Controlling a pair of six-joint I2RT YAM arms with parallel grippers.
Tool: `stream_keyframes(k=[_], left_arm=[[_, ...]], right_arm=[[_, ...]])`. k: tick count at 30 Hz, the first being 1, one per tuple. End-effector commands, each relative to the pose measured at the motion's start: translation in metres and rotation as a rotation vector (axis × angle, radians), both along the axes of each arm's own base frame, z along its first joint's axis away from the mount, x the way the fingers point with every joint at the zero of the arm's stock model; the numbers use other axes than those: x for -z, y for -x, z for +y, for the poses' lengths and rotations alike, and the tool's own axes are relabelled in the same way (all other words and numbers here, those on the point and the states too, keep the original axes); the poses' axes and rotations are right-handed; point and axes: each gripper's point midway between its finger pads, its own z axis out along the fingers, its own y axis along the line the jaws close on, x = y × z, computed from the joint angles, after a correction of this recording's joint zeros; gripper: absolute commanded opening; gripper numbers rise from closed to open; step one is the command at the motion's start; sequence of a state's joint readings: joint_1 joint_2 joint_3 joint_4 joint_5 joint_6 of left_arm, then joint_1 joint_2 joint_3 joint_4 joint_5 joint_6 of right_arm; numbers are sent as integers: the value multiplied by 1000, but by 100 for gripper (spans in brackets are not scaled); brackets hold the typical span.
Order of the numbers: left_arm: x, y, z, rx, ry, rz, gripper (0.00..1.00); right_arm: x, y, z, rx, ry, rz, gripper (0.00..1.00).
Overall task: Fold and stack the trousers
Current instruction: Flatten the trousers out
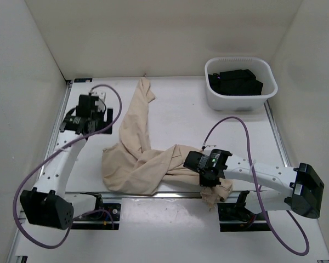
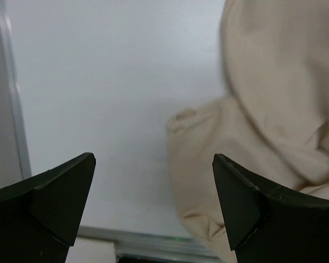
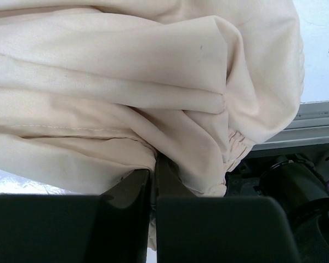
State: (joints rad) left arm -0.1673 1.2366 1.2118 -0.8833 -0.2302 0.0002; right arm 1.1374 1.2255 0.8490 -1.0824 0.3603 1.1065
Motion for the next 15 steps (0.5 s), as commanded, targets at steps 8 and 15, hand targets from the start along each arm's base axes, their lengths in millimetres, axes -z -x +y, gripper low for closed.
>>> stream_keyframes(k=[8, 15], left_arm=[[170, 63, 1, 17, 23, 450, 100], [200, 89, 4, 11, 7, 573, 38]], right_arm=[[-13, -10, -8, 39, 1, -82, 0], [-21, -14, -13, 88, -61, -144, 0]])
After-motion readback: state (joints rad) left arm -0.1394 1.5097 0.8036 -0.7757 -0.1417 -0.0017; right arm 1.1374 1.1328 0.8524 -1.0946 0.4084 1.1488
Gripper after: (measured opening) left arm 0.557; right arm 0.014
